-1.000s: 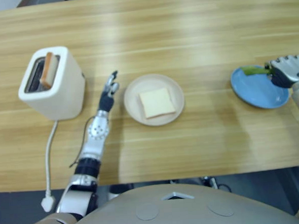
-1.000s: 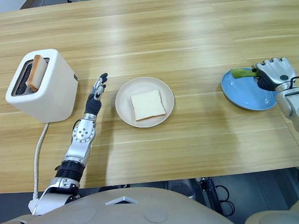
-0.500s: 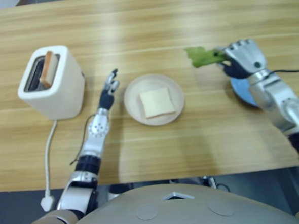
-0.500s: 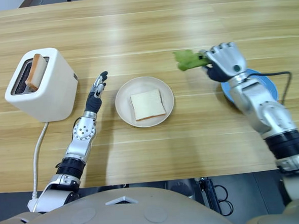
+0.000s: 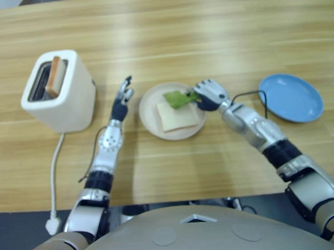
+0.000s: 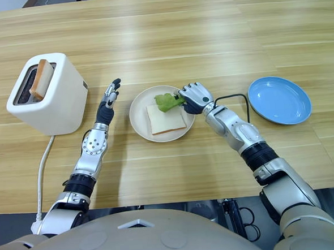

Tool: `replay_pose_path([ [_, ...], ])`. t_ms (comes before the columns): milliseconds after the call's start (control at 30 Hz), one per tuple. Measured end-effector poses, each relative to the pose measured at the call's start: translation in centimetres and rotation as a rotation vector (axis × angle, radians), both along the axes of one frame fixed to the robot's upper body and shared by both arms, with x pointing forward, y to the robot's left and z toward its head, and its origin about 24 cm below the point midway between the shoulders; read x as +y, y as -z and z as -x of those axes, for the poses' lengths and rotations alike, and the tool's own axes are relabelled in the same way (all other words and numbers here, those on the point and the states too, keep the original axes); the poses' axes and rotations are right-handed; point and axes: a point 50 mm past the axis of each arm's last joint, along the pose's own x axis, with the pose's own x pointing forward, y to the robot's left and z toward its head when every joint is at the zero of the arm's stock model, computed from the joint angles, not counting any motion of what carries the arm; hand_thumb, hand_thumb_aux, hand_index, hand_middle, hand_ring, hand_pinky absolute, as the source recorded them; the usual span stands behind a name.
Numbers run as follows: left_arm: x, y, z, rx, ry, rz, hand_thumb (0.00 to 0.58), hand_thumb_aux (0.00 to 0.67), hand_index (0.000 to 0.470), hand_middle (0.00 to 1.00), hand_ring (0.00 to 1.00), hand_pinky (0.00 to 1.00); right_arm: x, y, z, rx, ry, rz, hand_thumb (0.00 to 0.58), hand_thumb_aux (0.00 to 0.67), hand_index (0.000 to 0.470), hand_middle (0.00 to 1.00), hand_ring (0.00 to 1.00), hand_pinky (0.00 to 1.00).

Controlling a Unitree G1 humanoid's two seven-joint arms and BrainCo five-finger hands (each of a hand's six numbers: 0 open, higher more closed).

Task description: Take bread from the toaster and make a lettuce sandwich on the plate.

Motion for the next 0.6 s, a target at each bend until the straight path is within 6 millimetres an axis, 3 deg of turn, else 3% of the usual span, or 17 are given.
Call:
replay_pose_path([
  [333,0.0,0.2,0.2,0.007,-0.003,-0.001,0.000,0.000,0.000,0.00,0.00,0.00,0.4,0.4,1.3,0.045,-0.039,-0.009,0.580,0.670,0.460,1.00,1.00,1.00],
  [600,0.0,0.2,0.2,0.007,-0.003,-0.003,0.000,0.000,0.000,0.00,0.00,0.00,1.4,-2.0,1.5,-0.006,-0.076,-0.070,0.580,0.670,0.460,1.00,1.00,1.00],
])
